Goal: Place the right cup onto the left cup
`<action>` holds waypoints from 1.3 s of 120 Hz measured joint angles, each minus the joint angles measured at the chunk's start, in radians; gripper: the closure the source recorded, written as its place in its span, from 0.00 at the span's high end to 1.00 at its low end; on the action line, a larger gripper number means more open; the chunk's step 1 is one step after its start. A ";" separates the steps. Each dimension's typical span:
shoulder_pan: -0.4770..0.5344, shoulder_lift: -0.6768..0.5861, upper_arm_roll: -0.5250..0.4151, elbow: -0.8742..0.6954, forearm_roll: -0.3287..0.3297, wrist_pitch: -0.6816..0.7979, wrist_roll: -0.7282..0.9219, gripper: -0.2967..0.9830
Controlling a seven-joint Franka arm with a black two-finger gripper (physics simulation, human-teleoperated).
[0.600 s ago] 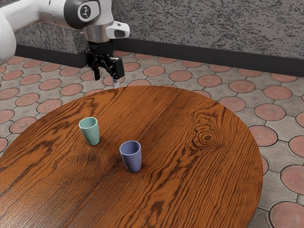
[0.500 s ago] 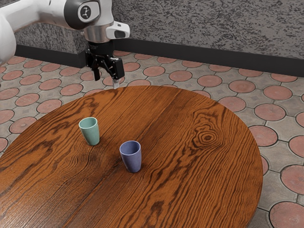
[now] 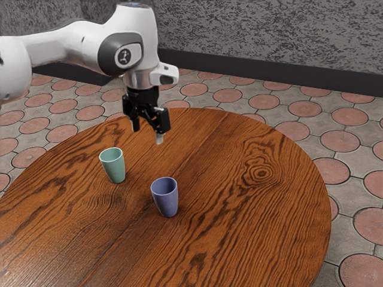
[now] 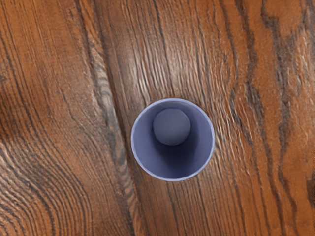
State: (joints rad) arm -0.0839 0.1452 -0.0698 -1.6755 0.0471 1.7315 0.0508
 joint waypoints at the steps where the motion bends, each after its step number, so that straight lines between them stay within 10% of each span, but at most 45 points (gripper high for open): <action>1: 0.000 0.000 0.000 -0.006 -0.002 0.004 -0.001 0.77; 156: -0.049 0.178 0.015 -0.212 -0.134 0.345 -0.081 0.53</action>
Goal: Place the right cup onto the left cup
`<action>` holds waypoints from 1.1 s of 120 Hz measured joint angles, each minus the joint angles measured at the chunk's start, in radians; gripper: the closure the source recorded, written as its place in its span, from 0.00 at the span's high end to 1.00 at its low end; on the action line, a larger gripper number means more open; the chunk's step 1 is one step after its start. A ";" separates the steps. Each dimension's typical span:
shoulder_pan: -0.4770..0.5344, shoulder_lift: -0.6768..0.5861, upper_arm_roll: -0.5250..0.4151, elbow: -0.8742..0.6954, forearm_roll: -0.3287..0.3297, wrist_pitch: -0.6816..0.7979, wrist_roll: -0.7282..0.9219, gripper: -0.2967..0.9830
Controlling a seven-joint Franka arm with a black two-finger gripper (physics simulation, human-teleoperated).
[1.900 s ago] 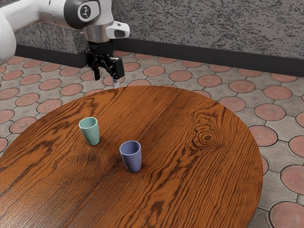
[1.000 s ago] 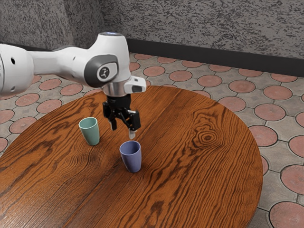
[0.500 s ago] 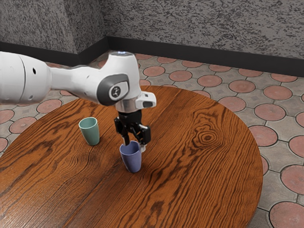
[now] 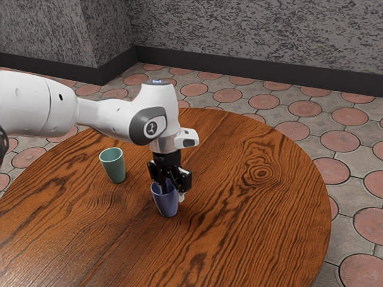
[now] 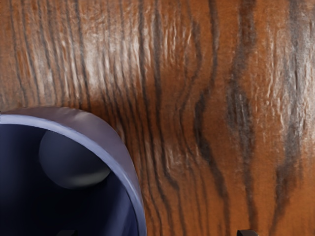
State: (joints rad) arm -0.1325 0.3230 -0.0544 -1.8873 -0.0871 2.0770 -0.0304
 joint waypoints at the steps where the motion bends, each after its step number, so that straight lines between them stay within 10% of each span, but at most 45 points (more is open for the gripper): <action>1: 0.000 0.000 0.000 0.000 0.000 0.000 0.000 0.53; 56: 0.002 0.003 0.008 0.000 -0.001 0.011 -0.014 0.21; 132: 0.009 -0.154 0.034 0.029 0.101 -0.103 -0.061 0.15</action>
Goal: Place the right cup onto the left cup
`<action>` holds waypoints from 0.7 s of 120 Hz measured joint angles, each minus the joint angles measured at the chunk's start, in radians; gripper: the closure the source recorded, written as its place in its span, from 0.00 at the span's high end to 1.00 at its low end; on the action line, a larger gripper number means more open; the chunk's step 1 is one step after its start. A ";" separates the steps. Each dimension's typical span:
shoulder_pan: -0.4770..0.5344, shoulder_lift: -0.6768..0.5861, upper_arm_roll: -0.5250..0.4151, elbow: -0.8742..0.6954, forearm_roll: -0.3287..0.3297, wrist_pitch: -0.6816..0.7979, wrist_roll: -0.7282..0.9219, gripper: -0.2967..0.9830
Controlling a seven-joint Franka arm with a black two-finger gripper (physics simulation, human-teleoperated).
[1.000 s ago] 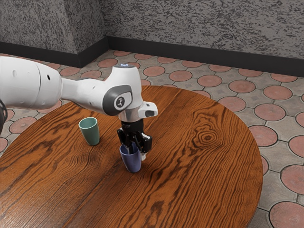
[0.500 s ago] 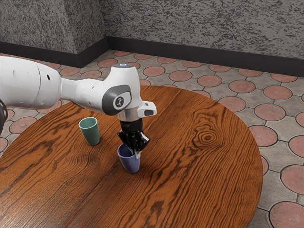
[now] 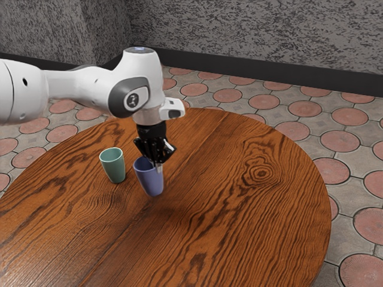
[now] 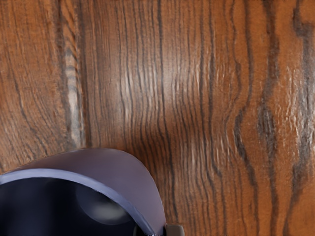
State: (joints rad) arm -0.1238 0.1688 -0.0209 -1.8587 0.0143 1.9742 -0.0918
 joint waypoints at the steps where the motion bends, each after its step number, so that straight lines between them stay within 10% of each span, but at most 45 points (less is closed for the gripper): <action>1: 0.000 -0.001 0.001 0.004 0.003 -0.004 -0.001 0.15; 84: 0.003 0.063 0.243 0.254 0.053 -0.137 0.093 0.15</action>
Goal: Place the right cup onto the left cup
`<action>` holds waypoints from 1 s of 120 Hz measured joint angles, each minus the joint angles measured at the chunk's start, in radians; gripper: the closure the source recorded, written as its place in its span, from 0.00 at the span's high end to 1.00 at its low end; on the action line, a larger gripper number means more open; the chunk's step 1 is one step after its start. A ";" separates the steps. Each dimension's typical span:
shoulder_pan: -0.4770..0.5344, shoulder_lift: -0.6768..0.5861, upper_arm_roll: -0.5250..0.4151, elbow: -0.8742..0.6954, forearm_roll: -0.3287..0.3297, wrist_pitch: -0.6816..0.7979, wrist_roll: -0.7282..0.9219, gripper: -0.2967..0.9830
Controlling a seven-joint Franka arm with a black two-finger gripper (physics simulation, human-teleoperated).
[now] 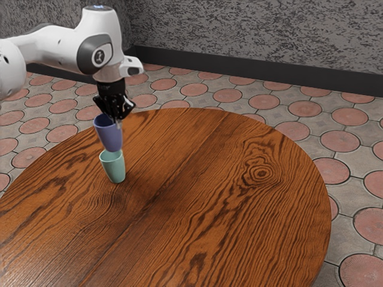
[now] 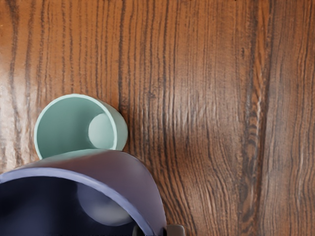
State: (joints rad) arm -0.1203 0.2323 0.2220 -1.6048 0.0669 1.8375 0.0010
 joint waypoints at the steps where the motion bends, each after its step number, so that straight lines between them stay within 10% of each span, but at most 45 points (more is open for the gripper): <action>1: 0.001 0.003 0.001 0.004 0.000 0.000 0.002 0.15; 120: 0.080 0.126 0.020 0.056 -0.077 0.027 0.182 0.15</action>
State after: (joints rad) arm -0.0403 0.3581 0.2417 -1.5491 -0.0099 1.8646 0.1829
